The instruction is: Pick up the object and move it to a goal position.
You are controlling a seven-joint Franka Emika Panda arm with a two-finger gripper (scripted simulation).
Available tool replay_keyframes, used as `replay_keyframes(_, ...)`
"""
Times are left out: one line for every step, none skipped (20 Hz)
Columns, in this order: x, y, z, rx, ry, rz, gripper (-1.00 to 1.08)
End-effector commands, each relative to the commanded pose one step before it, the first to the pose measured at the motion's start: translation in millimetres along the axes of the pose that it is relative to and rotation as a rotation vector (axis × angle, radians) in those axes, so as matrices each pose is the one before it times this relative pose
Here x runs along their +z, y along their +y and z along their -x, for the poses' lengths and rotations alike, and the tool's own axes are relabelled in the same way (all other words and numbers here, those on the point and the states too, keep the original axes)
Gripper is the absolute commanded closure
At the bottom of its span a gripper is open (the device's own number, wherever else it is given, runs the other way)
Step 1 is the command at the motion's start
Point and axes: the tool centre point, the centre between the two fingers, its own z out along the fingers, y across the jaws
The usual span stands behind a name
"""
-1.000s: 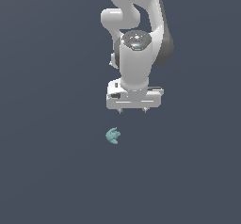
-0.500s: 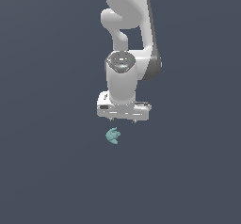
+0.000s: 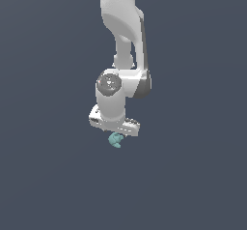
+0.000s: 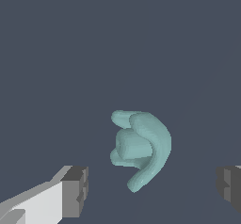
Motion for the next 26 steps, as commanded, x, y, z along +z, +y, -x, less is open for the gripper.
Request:
replay_keyframes(6.02, 4.87, -3.06, 0.01691, 0.00150, 0.00349, -0.92)
replay_keyframes(1.33, 1.10, -0.55, 0.00346, 0.00005, 0.00081, -0.92)
replay_keyframes(0.80, 0.66, -0.33, 0.00207, 0.00003, 0.00049, -0.92)
replay_keyframes(0.27, 0.21, -0.11, 0.00067, 0.00001, 0.00016, -0.92)
replay_keyframes(-0.94, -0.60, 0.93, -0.00342, -0.00129, -0.00046, -0.92)
replay_keyframes(0.38, -0.01, 0.00, 0.00000, 0.00000, 0.00000, -0.92)
replay_keyframes(1.13, -0.03, 0.01, 0.00000, 0.00000, 0.00000, -0.92)
replay_keyframes(1.88, -0.05, 0.02, 0.00000, 0.00000, 0.00000, -0.92)
replay_keyframes(2.52, 0.22, -0.02, 0.00046, 0.00016, 0.00006, -0.92)
replay_keyframes(3.35, -0.08, 0.06, 0.00000, 0.00000, 0.00000, -0.92)
replay_keyframes(3.99, 0.19, 0.03, 0.00046, 0.00016, 0.00006, -0.92)
replay_keyframes(4.70, 0.18, 0.06, 0.00046, 0.00016, 0.00006, -0.92)
replay_keyframes(5.49, -0.12, 0.15, 0.00000, 0.00000, 0.00000, -0.92)
replay_keyframes(5.91, 0.28, 0.10, 0.00064, 0.00023, 0.00009, -0.92)
replay_keyframes(5.42, 0.17, 0.10, 0.00046, 0.00016, 0.00006, -0.92)
replay_keyframes(4.73, -0.11, 0.10, 0.00000, 0.00000, 0.00000, -0.92)
replay_keyframes(3.80, 0.30, -0.05, 0.00064, 0.00023, 0.00009, -0.92)
replay_keyframes(3.15, -0.10, -0.06, 0.00000, 0.00000, 0.00000, -0.92)
replay_keyframes(2.36, -0.10, -0.16, 0.00000, 0.00000, 0.00000, -0.92)
replay_keyframes(1.45, 0.19, -0.32, 0.00045, 0.00018, 0.00005, -0.92)
replay_keyframes(0.77, -0.10, -0.36, 0.00000, 0.00000, 0.00000, -0.92)
replay_keyframes(0.09, -0.09, -0.39, 0.00000, 0.00000, 0.00000, -0.92)
replay_keyframes(-0.09, -0.03, -0.16, 0.00000, 0.00000, 0.00000, -0.92)
replay_keyframes(0.00, 0.00, 0.00, 0.00000, 0.00000, 0.00000, 1.08)
replay_keyframes(0.00, 0.00, 0.00, 0.00000, 0.00000, 0.00000, 1.08)
replay_keyframes(0.00, 0.00, 0.00, 0.00000, 0.00000, 0.00000, 1.08)
